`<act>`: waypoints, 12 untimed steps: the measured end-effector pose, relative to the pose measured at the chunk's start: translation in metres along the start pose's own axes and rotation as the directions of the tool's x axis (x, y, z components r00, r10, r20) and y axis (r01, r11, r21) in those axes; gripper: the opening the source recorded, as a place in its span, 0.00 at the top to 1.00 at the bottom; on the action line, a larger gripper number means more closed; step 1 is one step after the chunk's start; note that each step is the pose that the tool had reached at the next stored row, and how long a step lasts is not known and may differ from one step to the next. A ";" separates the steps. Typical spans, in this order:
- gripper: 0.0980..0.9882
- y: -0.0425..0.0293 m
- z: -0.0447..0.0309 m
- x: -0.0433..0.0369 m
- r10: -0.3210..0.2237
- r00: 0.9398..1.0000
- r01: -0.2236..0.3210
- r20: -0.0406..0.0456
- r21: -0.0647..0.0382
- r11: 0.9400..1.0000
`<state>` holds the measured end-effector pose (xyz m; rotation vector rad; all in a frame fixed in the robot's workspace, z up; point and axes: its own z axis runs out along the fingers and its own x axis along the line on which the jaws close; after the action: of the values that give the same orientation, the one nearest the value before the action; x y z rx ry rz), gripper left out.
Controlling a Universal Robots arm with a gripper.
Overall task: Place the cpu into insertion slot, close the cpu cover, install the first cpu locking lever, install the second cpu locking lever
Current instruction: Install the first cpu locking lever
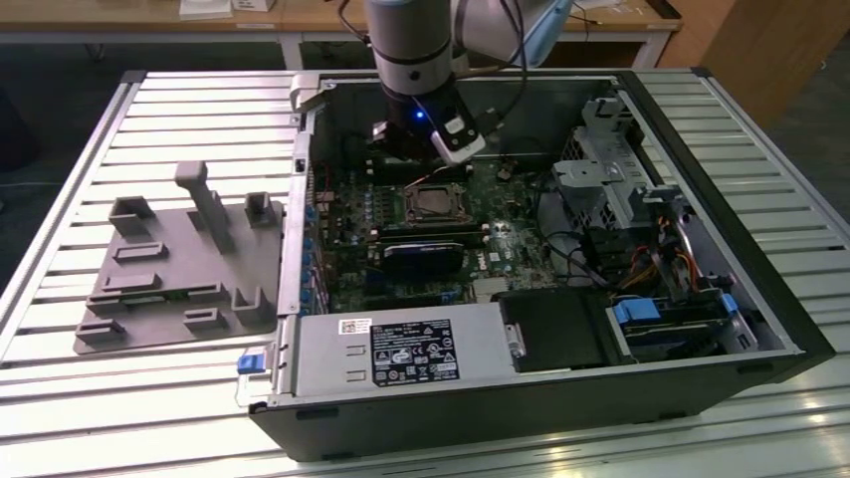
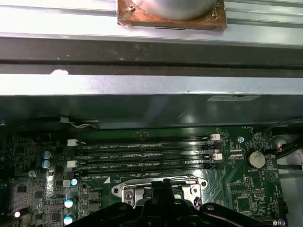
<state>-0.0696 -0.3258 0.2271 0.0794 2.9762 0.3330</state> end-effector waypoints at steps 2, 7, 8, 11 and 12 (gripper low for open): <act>0.99 -0.0001 0.0011 -0.0012 0.003 1.000 -0.003 0.001 0.001 1.000; 0.99 0.0002 0.0040 -0.0040 0.011 1.000 -0.011 0.002 0.001 1.000; 0.99 0.0006 0.0045 -0.0040 0.011 1.000 -0.011 0.003 0.002 1.000; 0.99 0.0027 0.0066 -0.0036 0.012 1.000 -0.012 0.003 0.002 1.000; 0.99 0.0035 0.0074 -0.0035 0.012 1.000 -0.012 0.003 0.002 1.000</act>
<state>-0.0650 -0.3210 0.2211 0.0978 2.9745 0.3315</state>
